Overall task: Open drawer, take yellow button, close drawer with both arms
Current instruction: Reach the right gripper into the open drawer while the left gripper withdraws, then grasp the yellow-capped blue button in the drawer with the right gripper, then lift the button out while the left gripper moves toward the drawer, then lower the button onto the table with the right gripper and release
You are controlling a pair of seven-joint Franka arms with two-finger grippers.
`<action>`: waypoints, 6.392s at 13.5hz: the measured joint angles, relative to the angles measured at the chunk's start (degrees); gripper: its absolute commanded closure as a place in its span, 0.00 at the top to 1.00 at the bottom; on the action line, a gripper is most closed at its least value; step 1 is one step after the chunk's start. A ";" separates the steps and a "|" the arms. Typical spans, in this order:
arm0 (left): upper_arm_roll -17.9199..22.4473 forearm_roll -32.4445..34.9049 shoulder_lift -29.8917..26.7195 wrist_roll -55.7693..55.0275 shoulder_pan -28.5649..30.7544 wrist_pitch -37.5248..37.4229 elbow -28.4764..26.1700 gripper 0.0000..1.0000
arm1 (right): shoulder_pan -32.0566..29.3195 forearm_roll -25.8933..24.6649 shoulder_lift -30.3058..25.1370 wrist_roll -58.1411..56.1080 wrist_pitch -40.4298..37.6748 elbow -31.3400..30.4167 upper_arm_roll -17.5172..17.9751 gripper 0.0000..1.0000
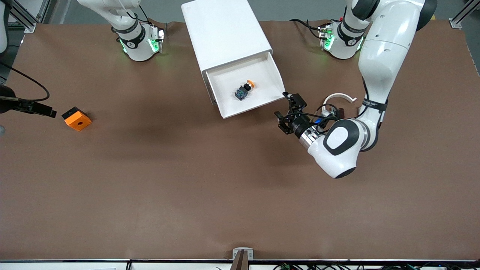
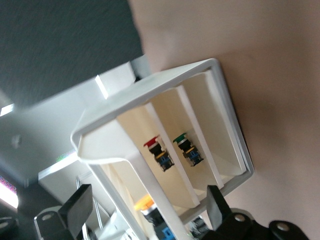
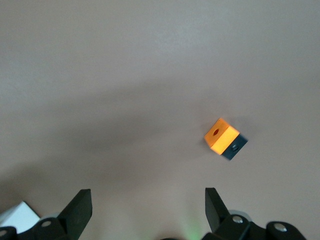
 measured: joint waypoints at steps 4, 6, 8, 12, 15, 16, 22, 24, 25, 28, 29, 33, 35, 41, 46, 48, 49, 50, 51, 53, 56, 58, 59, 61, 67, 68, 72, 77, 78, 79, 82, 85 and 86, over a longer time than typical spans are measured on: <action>0.62 7.58 -2.72 23.11 0.18 0.59 4.16 1.00 | 6.96 7.32 -3.12 17.28 -2.57 0.82 0.68 1.00; 2.35 9.28 -3.19 33.64 0.22 4.19 6.01 1.00 | 11.00 8.58 -4.47 25.38 -2.80 0.82 0.73 1.00; 3.01 12.66 -3.18 42.23 0.32 10.60 6.27 1.00 | 18.23 8.77 -4.51 36.17 -1.95 0.78 0.83 1.00; 2.29 20.29 -4.58 49.99 -0.95 25.38 6.71 1.00 | 33.12 8.77 -2.96 55.46 5.38 0.38 1.10 1.00; 2.25 22.40 -5.35 53.05 -1.36 32.45 6.82 1.00 | 41.16 8.72 0.38 63.54 10.34 0.18 1.08 1.00; 2.25 24.23 -5.48 53.86 -1.35 34.38 6.84 1.00 | 43.24 8.71 1.72 65.14 11.96 0.15 1.06 1.00; 2.11 31.64 -5.67 54.33 -1.59 45.26 6.88 1.00 | 51.58 7.11 8.87 72.77 17.42 -0.04 0.85 1.00; 2.11 32.84 -5.67 55.11 -1.61 46.39 6.87 1.00 | 53.12 6.69 10.24 74.67 18.33 -0.09 0.78 1.00; 2.11 33.89 -5.67 55.22 -1.62 46.53 6.87 1.00 | 53.84 6.51 10.88 75.18 19.06 -0.10 0.72 1.00; 2.11 36.83 -5.67 55.24 -1.64 46.73 6.87 1.00 | 55.36 6.21 12.85 76.03 22.15 -0.15 0.67 1.00; 2.11 37.02 -5.67 55.24 -1.64 46.79 6.87 1.00 | 55.66 5.92 13.52 76.05 22.84 -0.16 0.67 1.00; 2.08 39.02 -5.92 55.24 -1.63 47.22 6.95 1.00 | 56.54 4.69 16.22 76.12 24.11 -0.16 0.66 1.00; 1.85 39.59 -6.81 55.24 -1.72 47.30 7.06 1.00 | 56.72 4.14 16.77 76.15 24.50 -0.16 0.63 1.00; 1.78 42.68 -7.38 55.25 -1.99 47.29 7.00 1.00 | 56.73 4.03 16.87 76.20 24.49 -0.04 0.46 0.90; 1.78 42.73 -7.37 55.25 -1.98 47.29 6.94 1.00 | 56.73 4.03 17.04 78.10 24.49 -0.04 0.43 0.23; 1.78 42.73 -7.37 55.25 -1.98 47.29 6.85 1.00 | 56.73 4.03 17.04 78.80 24.49 -0.03 0.40 0.00; 1.78 42.73 -7.36 55.25 -1.98 47.29 6.78 1.00 | 56.73 4.03 17.03 79.29 24.49 -0.03 0.39 0.00; 1.78 42.73 -7.36 55.25 -1.98 47.31 6.72 1.00 | 56.73 4.03 17.04 79.70 24.49 -0.01 0.38 0.00; 1.78 42.73 -7.35 55.25 -1.97 47.35 6.66 1.00 | 56.73 4.03 17.04 80.05 24.49 0.05 0.30 0.00; 1.78 42.73 -7.34 55.25 -1.96 47.44 6.58 1.00 | 56.63 4.03 17.04 80.12 24.49 0.88 -0.06 0.00; 1.78 42.74 -7.34 55.25 -1.96 47.58 6.55 1.00 | 54.39 4.04 16.94 79.82 21.12 5.46 -0.64 0.00; 1.78 42.74 -7.35 55.25 -1.96 47.76 6.56 1.00 | 51.37 4.10 16.76 76.54 17.32 9.17 -0.78 0.00; 1.78 42.74 -7.37 55.25 -1.96 47.84 6.58 1.00 | 49.44 4.36 16.56 73.83 16.15 10.40 -0.86 0.00; 1.78 42.74 -7.53 55.25 -1.96 48.09 6.84 1.00 | 44.48 5.34 15.95 65.57 15.13 11.71 -1.05 0.00; 0.92 42.74 -9.05 55.25 -2.47 48.32 7.02 1.00 | 26.92 6.16 15.27 34.90 11.99 10.87 -1.32 0.00; 0.29 42.74 -9.00 55.25 -2.53 48.93 6.92 1.00 | 24.38 6.21 15.49 30.03 12.33 10.29 -1.36 0.00; -0.45 42.74 -8.68 55.25 -3.00 49.73 6.52 1.00 | 14.49 6.22 16.51 11.02 16.52 6.89 -1.48 0.00; -0.56 42.74 -8.55 55.25 -3.21 49.86 5.99 1.00 | 6.17 3.67 20.56 -1.45 26.09 2.39 -1.53 0.00; -0.59 42.74 -8.52 55.25 -3.62 49.86 5.83 1.00 | 4.88 3.50 21.71 -2.88 28.09 1.94 -1.53 0.00; -0.62 42.74 -8.48 55.25 -4.17 49.86 5.68 1.00 | 3.61 3.40 22.95 -4.35 29.97 1.74 -1.52 0.00; -0.67 42.74 -8.14 55.25 -6.35 49.88 4.79 1.00 | 0.10 3.26 26.94 -9.19 36.17 1.59 -1.51 0.00; -0.75 44.11 -7.86 55.19 -9.73 49.92 2.53 1.00 | -3.53 3.26 31.32 -14.60 43.24 1.46 -1.47 0.00; -0.77 44.48 -7.82 54.99 -11.03 49.96 1.80 1.00 | -4.64 3.27 32.70 -15.96 45.02 1.45 -1.45 0.00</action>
